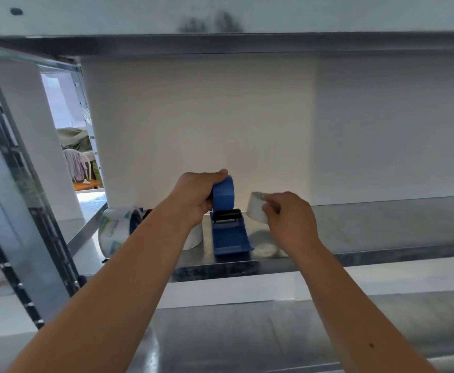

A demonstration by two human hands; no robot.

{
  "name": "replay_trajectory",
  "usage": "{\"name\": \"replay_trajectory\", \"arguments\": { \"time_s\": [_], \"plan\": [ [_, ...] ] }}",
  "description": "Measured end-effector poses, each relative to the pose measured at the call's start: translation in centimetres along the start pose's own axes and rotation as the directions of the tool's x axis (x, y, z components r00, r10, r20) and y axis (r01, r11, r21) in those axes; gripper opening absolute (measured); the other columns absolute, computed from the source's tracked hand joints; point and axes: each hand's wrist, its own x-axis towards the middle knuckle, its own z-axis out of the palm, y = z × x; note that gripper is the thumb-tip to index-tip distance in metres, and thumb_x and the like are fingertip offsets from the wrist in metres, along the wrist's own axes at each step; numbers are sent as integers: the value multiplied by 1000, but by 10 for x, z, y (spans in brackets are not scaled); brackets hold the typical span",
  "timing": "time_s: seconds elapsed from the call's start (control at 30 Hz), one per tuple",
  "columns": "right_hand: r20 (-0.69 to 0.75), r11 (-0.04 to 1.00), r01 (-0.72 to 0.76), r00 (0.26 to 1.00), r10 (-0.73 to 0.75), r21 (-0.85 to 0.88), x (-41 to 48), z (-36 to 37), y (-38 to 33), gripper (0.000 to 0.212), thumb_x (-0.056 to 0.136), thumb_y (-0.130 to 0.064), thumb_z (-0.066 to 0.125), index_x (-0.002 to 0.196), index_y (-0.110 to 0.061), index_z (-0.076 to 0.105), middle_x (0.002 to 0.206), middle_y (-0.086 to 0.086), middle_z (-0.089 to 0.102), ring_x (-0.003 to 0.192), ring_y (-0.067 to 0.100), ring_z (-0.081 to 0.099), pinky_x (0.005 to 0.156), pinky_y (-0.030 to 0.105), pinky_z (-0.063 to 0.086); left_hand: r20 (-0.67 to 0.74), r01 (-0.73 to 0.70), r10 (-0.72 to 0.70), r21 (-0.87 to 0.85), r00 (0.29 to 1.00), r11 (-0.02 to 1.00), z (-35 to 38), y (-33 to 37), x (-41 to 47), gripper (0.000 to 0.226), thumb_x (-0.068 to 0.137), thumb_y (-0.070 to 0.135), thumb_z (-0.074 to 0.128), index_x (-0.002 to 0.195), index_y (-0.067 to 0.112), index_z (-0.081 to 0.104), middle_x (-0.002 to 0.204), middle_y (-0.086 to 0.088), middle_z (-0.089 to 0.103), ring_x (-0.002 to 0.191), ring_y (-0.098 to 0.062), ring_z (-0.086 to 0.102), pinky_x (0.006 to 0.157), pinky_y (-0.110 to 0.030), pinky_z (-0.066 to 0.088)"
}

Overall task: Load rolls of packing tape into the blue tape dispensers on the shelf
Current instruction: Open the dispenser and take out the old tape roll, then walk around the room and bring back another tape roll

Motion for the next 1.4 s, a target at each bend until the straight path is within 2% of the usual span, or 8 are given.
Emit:
{"name": "replay_trajectory", "arguments": {
  "time_s": [0.2, 0.47, 0.6, 0.77, 0.87, 1.03, 1.2, 1.4],
  "plan": [
    [96, 985, 26, 995, -10, -172, -25, 18, 25, 41, 102, -33, 56, 143, -26, 57, 145, -2, 62, 122, 18, 63, 106, 27, 47, 0, -46, 46, -2, 999, 999, -7, -10, -5, 33, 87, 16, 80, 107, -7, 70, 102, -19, 72, 110, -42, 70, 94, -59, 57],
    [-113, 999, -21, 993, 17, -34, -38, 26, 27, 73, 91, -27, 72, 155, -29, 37, 147, 2, 55, 114, 24, 68, 84, 31, 60, -62, -104, 107, 47, 992, 993, -9, -12, -7, 33, 88, 29, 78, 98, -1, 70, 114, -26, 72, 105, -41, 73, 92, -58, 59],
    [-149, 999, -28, 988, 31, 25, -45, 26, 29, 93, 87, -21, 76, 159, -35, 20, 152, 0, 49, 106, 21, 71, 77, 29, 63, -195, -169, 189, 116, 962, 979, -11, -17, -14, 46, 91, 42, 71, 94, -4, 70, 100, -17, 76, 89, -32, 77, 79, -40, 65],
    [-154, 994, -47, 986, 62, 99, -51, 27, 32, 95, 86, -21, 79, 157, -40, 19, 152, -3, 46, 97, 20, 73, 77, 27, 64, -301, -380, 480, 334, 824, 862, -18, -36, -43, 23, 94, 53, 60, 91, 30, 63, 93, 7, 72, 89, -15, 74, 83, -34, 61],
    [-143, 980, -56, 986, 84, 191, -58, 24, 29, 90, 87, -25, 79, 154, -43, 22, 152, -6, 45, 107, 21, 70, 82, 30, 64, -233, -541, 673, 441, 702, 716, -14, -52, -62, 11, 97, 46, 58, 88, 39, 58, 98, 11, 65, 92, -3, 65, 78, -15, 51],
    [-71, 934, -166, 978, 197, 316, -75, -5, 15, 72, 93, -39, 71, 152, -42, 31, 148, -13, 49, 118, 11, 61, 95, 35, 59, 37, -742, 789, 371, 613, 559, 13, -65, -81, 8, 95, 39, 54, 93, 33, 58, 94, 3, 59, 86, -12, 60, 77, -23, 49],
    [-102, 813, -194, 950, 296, 549, -108, -57, 16, 59, 93, -35, 72, 143, -48, 42, 130, -26, 57, 117, -4, 59, 89, 13, 50, 257, -737, 691, 205, 675, 644, 67, -86, -104, 24, 97, 40, 54, 111, 24, 64, 108, 6, 67, 101, -9, 67, 85, -17, 53],
    [-311, 750, -173, 833, 457, 639, -178, -128, 39, 53, 84, -35, 69, 136, -34, 60, 130, -11, 68, 120, 3, 64, 104, 33, 53, 464, -502, 470, -62, 751, 863, 129, -129, -151, 27, 96, 33, 59, 117, 22, 71, 111, 7, 74, 107, -13, 69, 95, -32, 57]
  ]
}}
